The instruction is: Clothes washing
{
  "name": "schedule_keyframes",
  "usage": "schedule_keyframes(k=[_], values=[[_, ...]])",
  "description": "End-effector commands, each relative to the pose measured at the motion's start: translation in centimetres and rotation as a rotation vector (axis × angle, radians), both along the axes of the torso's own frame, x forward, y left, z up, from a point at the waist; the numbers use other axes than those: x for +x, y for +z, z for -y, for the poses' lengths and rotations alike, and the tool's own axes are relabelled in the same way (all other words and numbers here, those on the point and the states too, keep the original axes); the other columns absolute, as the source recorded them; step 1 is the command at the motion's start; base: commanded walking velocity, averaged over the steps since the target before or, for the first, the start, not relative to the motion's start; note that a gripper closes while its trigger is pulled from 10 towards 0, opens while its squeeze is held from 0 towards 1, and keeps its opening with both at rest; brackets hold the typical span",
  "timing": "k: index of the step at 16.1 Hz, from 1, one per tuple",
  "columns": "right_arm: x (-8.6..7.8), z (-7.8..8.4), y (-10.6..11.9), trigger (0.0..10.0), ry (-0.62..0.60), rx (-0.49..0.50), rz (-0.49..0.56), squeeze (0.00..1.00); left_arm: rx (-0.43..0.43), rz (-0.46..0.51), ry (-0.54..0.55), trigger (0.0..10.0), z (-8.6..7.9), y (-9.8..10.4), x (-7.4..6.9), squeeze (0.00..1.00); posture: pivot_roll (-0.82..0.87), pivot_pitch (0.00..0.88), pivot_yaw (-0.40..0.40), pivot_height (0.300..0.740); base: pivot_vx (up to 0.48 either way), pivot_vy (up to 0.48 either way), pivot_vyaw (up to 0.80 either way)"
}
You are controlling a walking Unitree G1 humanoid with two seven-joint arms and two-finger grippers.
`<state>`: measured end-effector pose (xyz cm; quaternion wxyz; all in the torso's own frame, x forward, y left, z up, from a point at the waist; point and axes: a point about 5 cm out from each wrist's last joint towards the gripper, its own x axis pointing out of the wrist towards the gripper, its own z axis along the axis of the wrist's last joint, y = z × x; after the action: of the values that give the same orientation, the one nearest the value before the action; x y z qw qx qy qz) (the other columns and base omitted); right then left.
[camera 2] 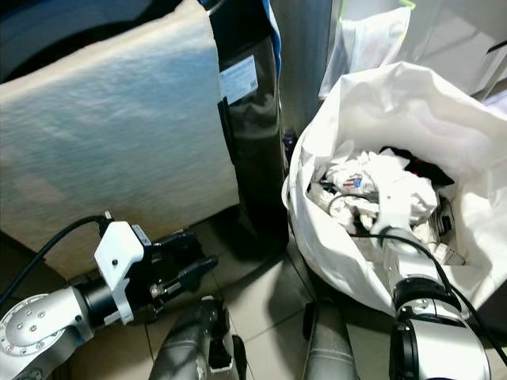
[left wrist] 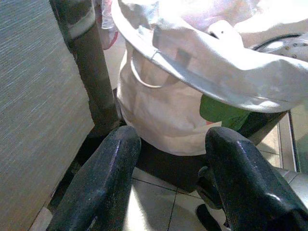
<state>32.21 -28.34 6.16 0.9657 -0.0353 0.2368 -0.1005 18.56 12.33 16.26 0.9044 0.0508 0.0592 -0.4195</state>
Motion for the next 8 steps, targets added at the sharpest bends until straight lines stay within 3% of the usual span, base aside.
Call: schedule_keyframes(k=[1,5,6,7,8], values=[[-0.5,0.8,-0.3,10.0,-0.076,0.014,0.005,0.0,0.006,0.002,0.028,10.0,-0.4,0.3,-0.2,0.0,0.16,0.259,0.185,0.641,0.0,0.0,0.0],[-1.5,2.2,-0.8,10.0,-0.163,0.021,0.011,0.0,0.012,-0.008,0.05,10.0,-0.5,0.6,-0.3,0.0,0.17,0.264,0.184,0.641,0.0,0.0,0.0],[-1.8,2.2,-1.1,5.5,-0.165,0.015,0.004,0.0,0.014,-0.006,0.057,10.0,-0.4,0.7,-0.2,0.0,0.17,0.266,0.186,0.641,0.0,0.0,0.0],[-2.0,2.1,-1.4,3.2,-0.155,0.0,-0.003,0.0,0.016,-0.006,0.056,10.0,-0.4,0.7,-0.3,0.0,0.18,0.265,0.189,0.641,0.0,0.0,0.0],[-2.0,1.9,-1.6,0.0,-0.139,-0.022,-0.006,0.0,0.024,-0.001,0.051,10.0,-0.4,0.8,-0.3,0.0,0.18,0.266,0.19,0.641,0.0,0.0,0.0]])
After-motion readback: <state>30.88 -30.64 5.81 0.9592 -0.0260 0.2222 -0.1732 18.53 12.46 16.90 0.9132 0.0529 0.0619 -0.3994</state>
